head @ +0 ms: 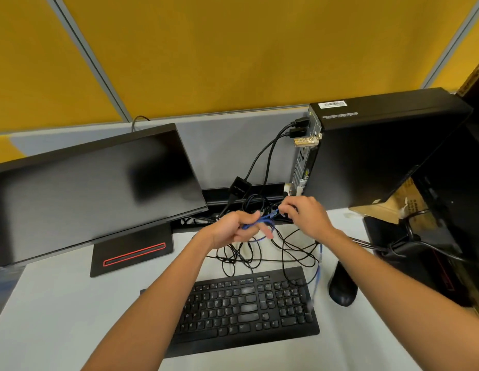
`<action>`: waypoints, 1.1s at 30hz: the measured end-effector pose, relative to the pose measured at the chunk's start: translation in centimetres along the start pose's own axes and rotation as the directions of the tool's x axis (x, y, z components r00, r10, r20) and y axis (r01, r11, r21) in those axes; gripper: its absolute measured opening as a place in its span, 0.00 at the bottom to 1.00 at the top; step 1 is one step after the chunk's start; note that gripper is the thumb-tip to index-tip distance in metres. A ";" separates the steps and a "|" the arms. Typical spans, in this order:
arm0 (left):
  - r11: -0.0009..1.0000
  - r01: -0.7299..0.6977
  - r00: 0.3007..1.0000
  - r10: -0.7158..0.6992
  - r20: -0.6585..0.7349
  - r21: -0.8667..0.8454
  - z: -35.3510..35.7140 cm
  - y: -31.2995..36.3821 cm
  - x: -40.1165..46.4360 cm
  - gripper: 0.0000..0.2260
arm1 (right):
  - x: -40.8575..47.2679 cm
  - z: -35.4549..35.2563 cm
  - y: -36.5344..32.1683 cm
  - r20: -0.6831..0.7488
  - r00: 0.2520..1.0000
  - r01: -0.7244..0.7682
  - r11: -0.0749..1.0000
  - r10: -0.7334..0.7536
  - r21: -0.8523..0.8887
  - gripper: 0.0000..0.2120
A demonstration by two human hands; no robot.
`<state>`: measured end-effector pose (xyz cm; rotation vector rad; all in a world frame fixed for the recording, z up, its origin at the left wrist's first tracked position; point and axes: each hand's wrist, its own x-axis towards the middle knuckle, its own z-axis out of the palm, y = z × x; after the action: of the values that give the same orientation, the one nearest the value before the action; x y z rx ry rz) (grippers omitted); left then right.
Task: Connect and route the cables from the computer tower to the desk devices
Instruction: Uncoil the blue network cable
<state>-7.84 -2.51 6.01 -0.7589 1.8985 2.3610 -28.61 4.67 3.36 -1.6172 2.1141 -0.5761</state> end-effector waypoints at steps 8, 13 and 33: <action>0.980 -0.117 0.947 0.062 -0.316 -0.158 0.4 1.0 2.2 0.20 | -2.7 5.5 -3.0 0.259 0.966 0.028 0.999 -0.016 -0.041 0.15; 0.974 0.110 0.909 -0.018 -0.417 0.196 -0.2 -0.3 2.9 0.23 | -2.8 1.7 -4.7 0.299 0.921 0.305 0.939 -0.248 -0.160 0.12; 0.983 -0.125 0.992 0.127 0.009 -0.132 -0.8 1.7 0.6 0.22 | 1.6 0.2 -8.1 0.009 0.998 -0.039 0.479 0.066 0.877 0.12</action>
<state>-8.64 -3.83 7.19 -0.6405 1.8514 2.5808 -22.48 1.20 7.60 -0.9012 1.3913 -1.3865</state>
